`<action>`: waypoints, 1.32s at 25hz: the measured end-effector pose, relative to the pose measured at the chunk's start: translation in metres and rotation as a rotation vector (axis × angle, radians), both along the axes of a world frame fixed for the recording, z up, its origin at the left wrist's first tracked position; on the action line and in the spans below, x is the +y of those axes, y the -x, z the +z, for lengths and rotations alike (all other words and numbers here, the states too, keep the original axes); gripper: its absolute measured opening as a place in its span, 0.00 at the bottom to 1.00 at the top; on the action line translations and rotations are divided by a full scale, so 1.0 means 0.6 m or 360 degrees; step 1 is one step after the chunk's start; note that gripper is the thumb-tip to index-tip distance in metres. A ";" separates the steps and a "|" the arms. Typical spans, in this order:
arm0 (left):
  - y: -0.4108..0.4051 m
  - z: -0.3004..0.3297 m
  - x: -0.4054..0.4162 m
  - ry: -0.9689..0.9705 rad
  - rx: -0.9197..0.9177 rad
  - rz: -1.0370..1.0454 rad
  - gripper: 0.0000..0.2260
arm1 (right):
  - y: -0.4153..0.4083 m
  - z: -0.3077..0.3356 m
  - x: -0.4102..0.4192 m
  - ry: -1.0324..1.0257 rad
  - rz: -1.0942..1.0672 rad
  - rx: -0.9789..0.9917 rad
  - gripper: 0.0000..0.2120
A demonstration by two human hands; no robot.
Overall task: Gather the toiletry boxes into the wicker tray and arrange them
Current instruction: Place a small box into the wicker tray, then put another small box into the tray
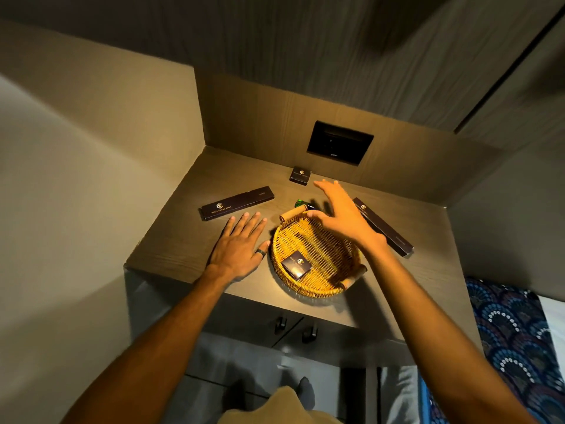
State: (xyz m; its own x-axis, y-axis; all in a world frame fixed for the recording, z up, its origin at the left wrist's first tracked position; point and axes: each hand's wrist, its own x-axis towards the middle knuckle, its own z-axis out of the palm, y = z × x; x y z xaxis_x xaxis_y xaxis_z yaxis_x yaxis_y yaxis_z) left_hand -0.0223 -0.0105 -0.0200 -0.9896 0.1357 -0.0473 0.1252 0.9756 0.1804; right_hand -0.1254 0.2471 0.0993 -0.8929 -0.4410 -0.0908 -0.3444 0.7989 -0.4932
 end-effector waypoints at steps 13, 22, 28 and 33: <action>0.002 -0.004 -0.004 0.0018 0.0009 0.0033 0.31 | 0.131 -0.014 -0.203 -0.0418 -0.0415 -0.0243 0.37; 0.000 0.005 0.000 0.0013 -0.0007 0.0024 0.31 | 0.151 -0.013 -0.170 -0.0294 -0.0392 -0.0137 0.25; -0.001 0.006 0.001 0.0009 0.0008 0.0014 0.30 | 0.091 0.073 -0.054 0.0087 0.0310 0.0227 0.33; -0.001 0.004 0.001 0.0004 0.0006 0.0012 0.30 | -0.005 0.025 0.032 -0.0366 0.0835 -0.0203 0.32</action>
State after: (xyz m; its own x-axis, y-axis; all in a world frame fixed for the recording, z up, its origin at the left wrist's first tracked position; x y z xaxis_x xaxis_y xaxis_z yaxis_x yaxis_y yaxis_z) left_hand -0.0219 -0.0096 -0.0175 -0.9908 0.1283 -0.0438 0.1187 0.9770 0.1774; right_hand -0.1222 0.2661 0.1146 -0.5361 -0.7773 -0.3291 -0.6719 0.6290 -0.3910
